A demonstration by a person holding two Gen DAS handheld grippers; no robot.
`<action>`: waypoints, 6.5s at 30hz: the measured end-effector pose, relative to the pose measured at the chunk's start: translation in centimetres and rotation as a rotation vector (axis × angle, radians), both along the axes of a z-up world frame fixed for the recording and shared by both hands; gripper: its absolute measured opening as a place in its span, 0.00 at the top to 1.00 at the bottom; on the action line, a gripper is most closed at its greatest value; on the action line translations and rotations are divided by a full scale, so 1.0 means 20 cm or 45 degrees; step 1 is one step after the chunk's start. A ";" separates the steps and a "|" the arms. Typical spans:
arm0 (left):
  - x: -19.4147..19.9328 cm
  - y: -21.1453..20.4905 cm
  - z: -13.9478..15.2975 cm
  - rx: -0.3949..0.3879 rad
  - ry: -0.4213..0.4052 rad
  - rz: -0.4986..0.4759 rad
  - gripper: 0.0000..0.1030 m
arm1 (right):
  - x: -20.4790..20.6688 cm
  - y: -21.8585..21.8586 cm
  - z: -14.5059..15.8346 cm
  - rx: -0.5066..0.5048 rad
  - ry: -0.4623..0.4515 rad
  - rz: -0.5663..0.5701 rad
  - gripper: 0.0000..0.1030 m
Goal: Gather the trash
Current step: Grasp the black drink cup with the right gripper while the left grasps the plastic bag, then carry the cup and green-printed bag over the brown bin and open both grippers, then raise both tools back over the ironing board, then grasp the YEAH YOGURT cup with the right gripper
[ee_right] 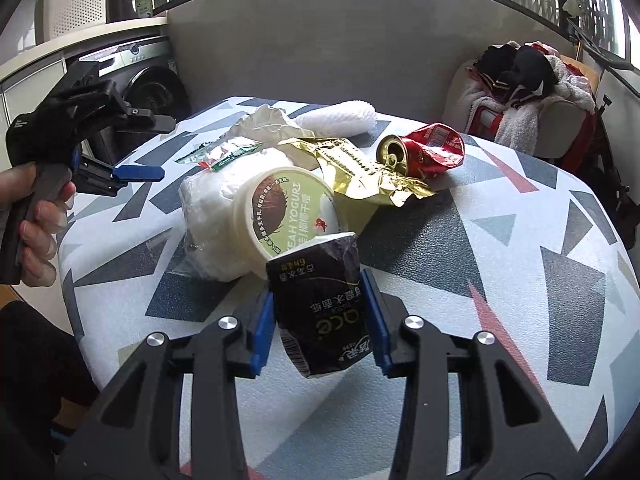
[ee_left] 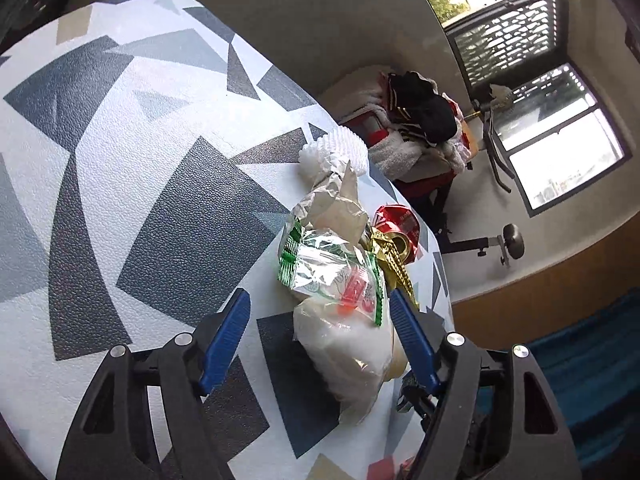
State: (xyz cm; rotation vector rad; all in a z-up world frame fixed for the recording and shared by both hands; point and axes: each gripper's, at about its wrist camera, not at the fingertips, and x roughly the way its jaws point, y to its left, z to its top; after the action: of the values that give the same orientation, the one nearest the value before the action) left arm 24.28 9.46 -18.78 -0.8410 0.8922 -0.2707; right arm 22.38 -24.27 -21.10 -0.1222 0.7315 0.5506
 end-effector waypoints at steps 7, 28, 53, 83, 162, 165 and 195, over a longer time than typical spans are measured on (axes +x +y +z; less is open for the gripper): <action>0.12 -0.02 -0.10 -0.112 0.066 0.024 0.52 | 0.00 0.00 -0.01 0.002 0.000 -0.006 0.59; -0.21 -0.05 0.32 0.308 -0.290 -0.213 0.95 | -0.01 0.02 -0.01 -0.063 -0.034 -0.036 0.59; -1.06 -0.18 0.29 0.374 -0.366 -0.551 0.96 | -0.63 0.03 0.25 0.055 -0.075 0.044 0.59; -1.34 -0.29 -0.03 0.734 -0.363 -0.639 0.13 | -0.96 0.24 -0.09 -0.028 0.136 0.230 0.59; -0.94 -0.15 0.10 0.928 -0.401 -0.367 0.11 | -0.24 0.02 0.15 0.175 0.131 -0.006 0.06; -0.87 -0.15 0.13 0.927 -0.425 -0.351 0.11 | -0.04 0.04 0.15 0.212 0.173 -0.026 0.06; -0.42 -0.14 0.08 0.452 -0.249 -0.298 0.11 | 0.20 -0.04 0.09 0.312 0.122 -0.159 0.17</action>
State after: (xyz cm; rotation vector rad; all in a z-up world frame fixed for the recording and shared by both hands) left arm 15.81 6.67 -17.17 -0.3740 0.8237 -0.3785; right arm 26.44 -24.97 -19.39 0.1773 0.7532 0.5250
